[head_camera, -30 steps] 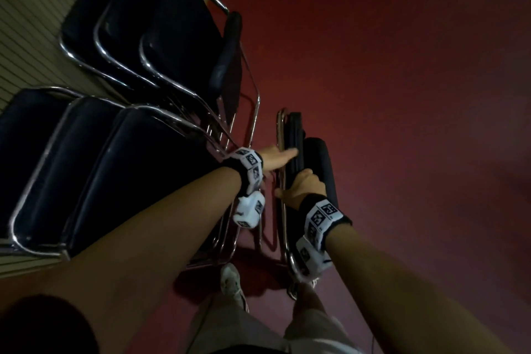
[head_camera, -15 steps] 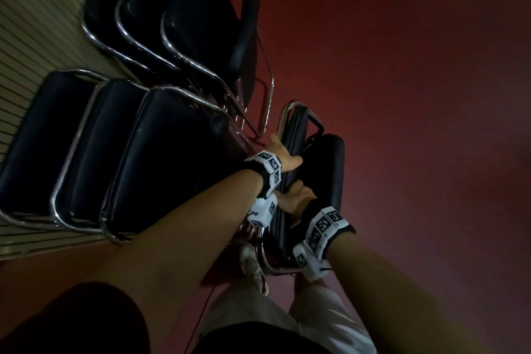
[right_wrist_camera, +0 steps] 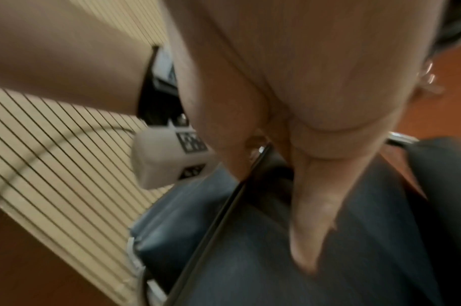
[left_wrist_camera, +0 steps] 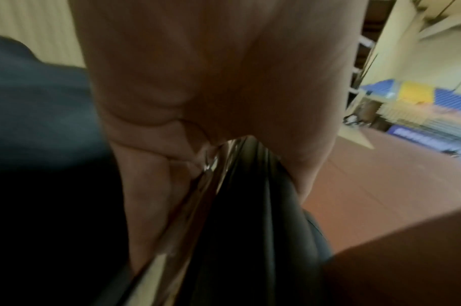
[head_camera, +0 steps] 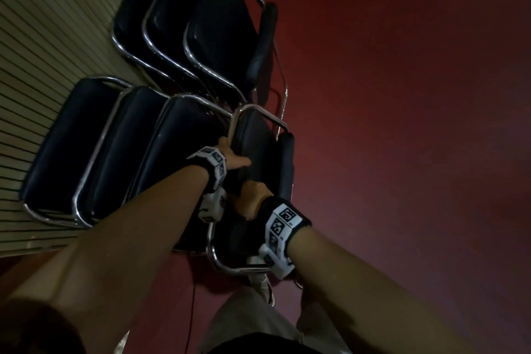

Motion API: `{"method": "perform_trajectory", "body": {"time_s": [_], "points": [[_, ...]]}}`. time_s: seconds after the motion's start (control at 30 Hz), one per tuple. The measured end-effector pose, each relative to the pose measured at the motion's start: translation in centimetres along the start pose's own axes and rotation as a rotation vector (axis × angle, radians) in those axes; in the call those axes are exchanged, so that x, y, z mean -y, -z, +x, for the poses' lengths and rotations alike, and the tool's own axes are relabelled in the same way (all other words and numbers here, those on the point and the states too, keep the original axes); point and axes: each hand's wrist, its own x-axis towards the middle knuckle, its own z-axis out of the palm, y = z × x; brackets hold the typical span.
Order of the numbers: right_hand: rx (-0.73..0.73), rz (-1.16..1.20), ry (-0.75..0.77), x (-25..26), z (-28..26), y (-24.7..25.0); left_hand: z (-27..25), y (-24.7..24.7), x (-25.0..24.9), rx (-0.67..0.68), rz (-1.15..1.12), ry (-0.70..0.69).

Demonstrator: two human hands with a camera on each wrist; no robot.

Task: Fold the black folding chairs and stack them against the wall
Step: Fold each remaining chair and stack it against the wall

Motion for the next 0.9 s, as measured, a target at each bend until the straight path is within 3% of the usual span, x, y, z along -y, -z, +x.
{"method": "perform_trajectory", "body": {"time_s": [0.17, 0.33, 0.43, 0.63, 0.9], "points": [[0.039, -0.067, 0.166, -0.1, -0.1, -2.8, 0.8, 2.6, 6.0, -0.03, -0.014, 0.074], [-0.054, -0.092, -0.098, -5.1, 1.3, -2.9, 1.7, 3.7, 7.7, -0.143, 0.159, 0.033], [0.047, -0.116, -0.167, -7.8, 3.4, -4.5, 2.4, 4.0, 8.7, -0.153, 0.214, 0.035], [0.19, -0.097, -0.05, -4.1, 3.6, -6.7, 3.1, 3.9, 9.8, -0.212, 0.18, 0.0], [0.135, -0.075, -0.086, -3.2, 6.0, -7.6, 5.1, 4.9, 9.7, -0.216, 0.199, -0.009]]}}
